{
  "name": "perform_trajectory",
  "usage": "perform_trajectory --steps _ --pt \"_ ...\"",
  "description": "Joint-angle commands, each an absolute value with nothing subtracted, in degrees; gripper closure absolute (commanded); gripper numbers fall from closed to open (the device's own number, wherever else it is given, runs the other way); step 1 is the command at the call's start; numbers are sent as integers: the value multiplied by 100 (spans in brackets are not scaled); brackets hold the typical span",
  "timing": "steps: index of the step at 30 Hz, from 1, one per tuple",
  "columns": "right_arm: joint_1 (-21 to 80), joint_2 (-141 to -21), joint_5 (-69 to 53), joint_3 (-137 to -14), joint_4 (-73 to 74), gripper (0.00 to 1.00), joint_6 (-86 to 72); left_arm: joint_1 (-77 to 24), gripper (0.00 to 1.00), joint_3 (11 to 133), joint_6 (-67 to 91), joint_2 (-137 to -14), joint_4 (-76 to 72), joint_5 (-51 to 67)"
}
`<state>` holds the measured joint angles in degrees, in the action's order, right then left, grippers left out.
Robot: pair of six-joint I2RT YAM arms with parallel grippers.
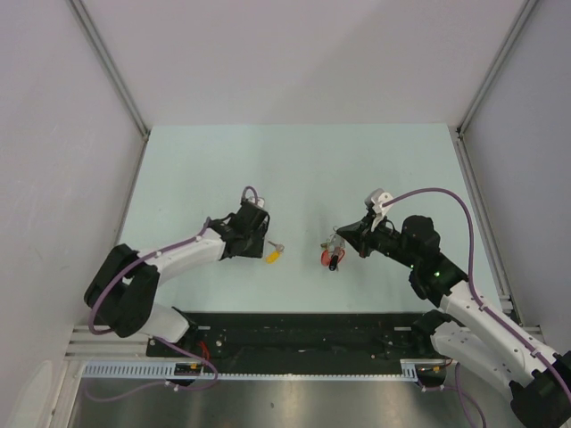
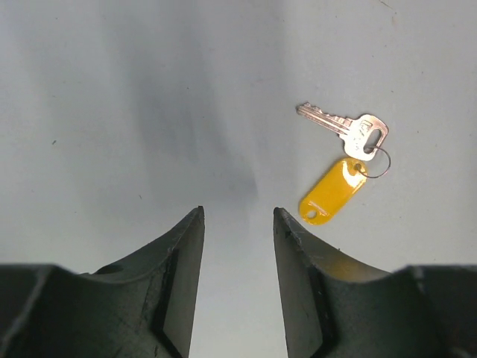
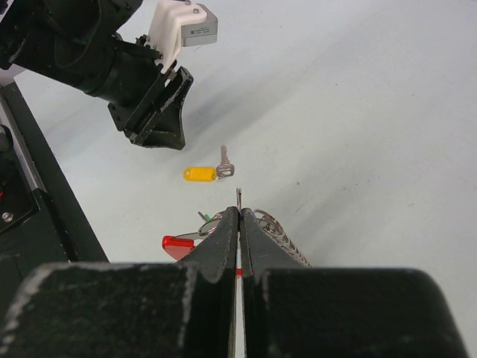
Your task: Put the keys on the keyring
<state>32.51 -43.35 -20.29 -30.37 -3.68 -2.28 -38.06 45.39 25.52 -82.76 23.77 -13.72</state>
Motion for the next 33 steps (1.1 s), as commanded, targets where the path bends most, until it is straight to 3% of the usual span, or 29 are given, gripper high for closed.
perform_trajectory --steps 1,4,9,19,33 --pt "3278 -4298 -1995 -3296 -606 100 -158 -3753 52 4500 2498 -8016 1979 -1021" --pt "3278 -4307 -1995 -3296 -615 100 -158 -3858 50 4482 2120 -7893 1566 -537" --pt "3287 -4324 -1986 -3296 -633 100 -158 -4394 52 4763 1645 -8112 1546 -1202" --pt "3287 -4359 -1995 -3296 -633 100 -150 -4772 69 5492 1371 -9193 1477 -1468" --pt "3305 -4342 -1951 -3287 -580 100 -149 -4869 75 6029 1397 -10046 1968 -1502"
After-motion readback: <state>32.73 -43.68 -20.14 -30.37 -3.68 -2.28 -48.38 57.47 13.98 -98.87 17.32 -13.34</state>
